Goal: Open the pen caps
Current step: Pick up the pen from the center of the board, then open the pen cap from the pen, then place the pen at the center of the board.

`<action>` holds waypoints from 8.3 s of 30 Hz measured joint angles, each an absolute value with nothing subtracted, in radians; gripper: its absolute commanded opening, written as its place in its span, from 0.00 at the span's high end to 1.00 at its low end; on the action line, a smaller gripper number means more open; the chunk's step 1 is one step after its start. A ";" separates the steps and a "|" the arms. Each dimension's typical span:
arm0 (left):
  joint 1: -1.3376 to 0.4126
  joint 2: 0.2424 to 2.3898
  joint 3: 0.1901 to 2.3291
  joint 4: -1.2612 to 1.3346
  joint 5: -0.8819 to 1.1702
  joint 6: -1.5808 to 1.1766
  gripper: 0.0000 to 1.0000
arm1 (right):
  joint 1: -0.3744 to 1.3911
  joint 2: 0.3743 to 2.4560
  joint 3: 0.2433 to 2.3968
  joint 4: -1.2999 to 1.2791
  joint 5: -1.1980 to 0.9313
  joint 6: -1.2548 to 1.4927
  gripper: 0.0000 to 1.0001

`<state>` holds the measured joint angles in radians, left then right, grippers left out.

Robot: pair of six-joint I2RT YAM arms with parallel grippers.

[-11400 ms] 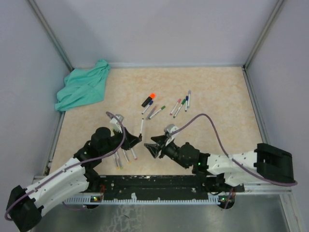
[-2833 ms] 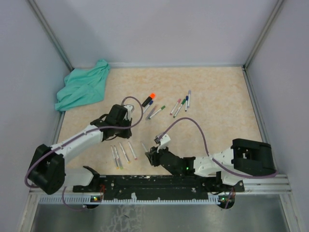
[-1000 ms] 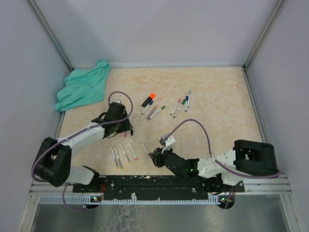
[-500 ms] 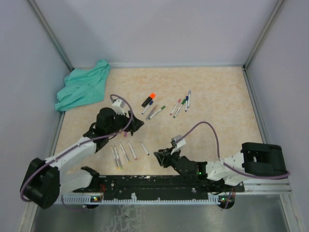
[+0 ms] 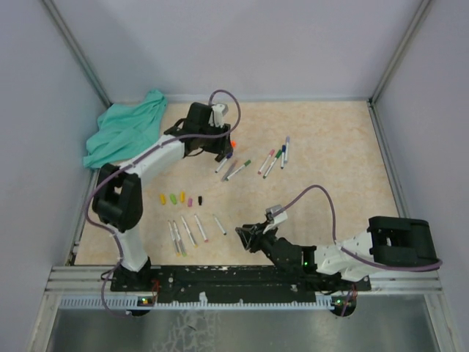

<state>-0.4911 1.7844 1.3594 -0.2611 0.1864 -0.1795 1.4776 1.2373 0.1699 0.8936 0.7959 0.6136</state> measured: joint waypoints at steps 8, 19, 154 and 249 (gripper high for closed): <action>-0.491 1.986 1.636 -0.565 0.170 -0.015 0.51 | 1.479 1.235 0.170 0.897 0.814 0.613 0.67; -0.490 2.016 1.623 -0.641 0.138 0.035 0.55 | 1.479 1.240 0.174 0.881 0.813 0.604 0.67; -0.501 1.325 1.061 0.039 0.920 -0.101 0.68 | 0.927 1.214 0.602 0.927 0.367 0.492 1.00; -0.157 1.354 0.985 0.076 0.597 -0.363 1.00 | 1.189 1.520 0.727 0.376 0.430 0.440 1.00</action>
